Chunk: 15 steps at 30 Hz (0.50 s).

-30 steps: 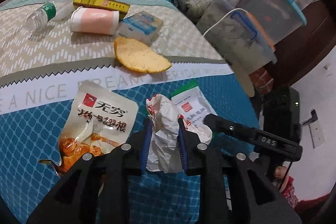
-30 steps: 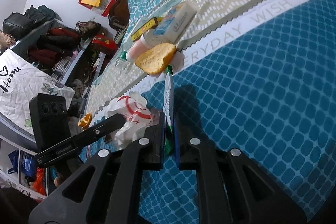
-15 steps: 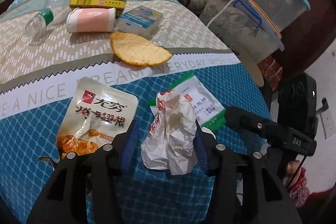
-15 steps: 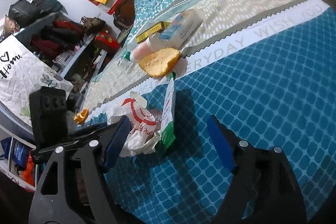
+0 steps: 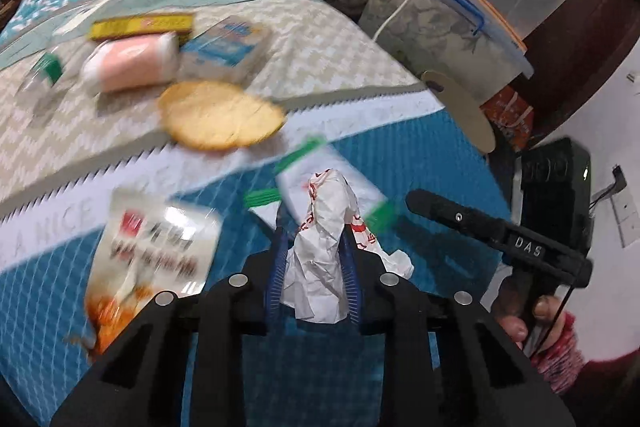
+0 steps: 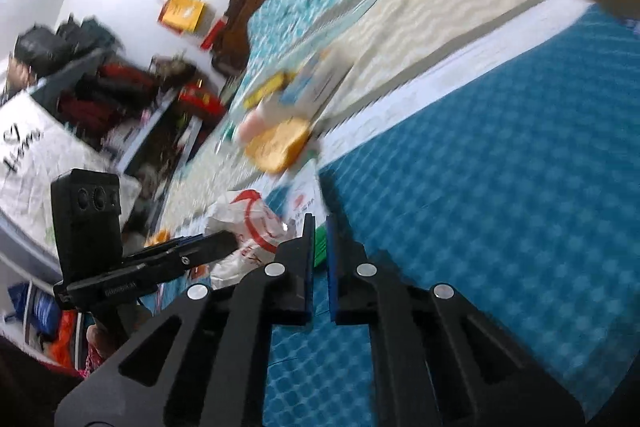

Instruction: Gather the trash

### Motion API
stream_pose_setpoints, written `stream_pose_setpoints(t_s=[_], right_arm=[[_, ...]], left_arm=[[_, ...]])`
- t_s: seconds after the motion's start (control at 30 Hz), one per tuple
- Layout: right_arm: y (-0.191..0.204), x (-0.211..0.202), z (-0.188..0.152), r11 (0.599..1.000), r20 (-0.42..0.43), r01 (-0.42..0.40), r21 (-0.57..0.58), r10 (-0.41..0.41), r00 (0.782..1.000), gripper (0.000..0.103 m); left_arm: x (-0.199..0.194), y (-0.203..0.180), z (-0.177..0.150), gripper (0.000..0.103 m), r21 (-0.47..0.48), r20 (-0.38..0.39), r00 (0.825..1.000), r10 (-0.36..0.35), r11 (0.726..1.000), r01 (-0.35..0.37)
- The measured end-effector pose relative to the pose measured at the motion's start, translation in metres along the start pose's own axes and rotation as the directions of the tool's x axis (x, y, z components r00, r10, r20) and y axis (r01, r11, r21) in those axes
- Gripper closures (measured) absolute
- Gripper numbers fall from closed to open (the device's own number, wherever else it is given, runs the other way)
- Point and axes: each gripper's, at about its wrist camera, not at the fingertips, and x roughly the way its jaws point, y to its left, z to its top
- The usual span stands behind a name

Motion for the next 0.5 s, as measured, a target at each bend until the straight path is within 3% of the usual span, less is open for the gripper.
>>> stream_pose_setpoints(t_s=[0.17,0.27,0.3,0.33,0.37,0.4,0.5], right_arm=[[-0.03,-0.028,0.007,0.995,0.049,-0.043,0.087,0.039,0.998,0.091],[-0.039,-0.033,0.01,0.991,0.041,-0.059,0.122,0.054,0.998,0.089],[-0.039,-0.033,0.011,0.991,0.036,-0.065,0.12,0.061,0.997,0.076],[-0.039,-0.034,0.012,0.991,0.034,-0.066,0.114,0.063,0.997,0.045],[-0.038,-0.034,0.013,0.992,0.037,-0.065,0.105,0.061,0.997,0.028],[-0.034,-0.034,0.015,0.994,0.052,-0.067,0.09,0.063,0.997,0.022],[-0.02,-0.017,0.024,0.996,-0.002,-0.082,0.034,0.082,0.997,0.032]], left_arm=[[0.015,-0.027,0.028,0.078,0.054,0.001,1.0,0.016,0.998,-0.016],[0.025,-0.024,0.029,0.078,0.034,-0.035,0.998,0.043,0.999,-0.042],[0.024,-0.019,0.029,0.078,0.008,-0.041,0.999,0.033,0.999,-0.033],[0.019,-0.008,0.027,0.078,-0.037,-0.036,0.999,0.004,0.999,-0.005],[0.014,-0.001,0.025,0.078,-0.067,-0.025,1.0,-0.004,0.998,0.002],[0.01,0.007,0.023,0.078,-0.088,-0.014,1.0,0.002,0.996,-0.003],[0.0,0.034,0.015,0.078,-0.163,-0.005,0.999,0.04,0.986,-0.04]])
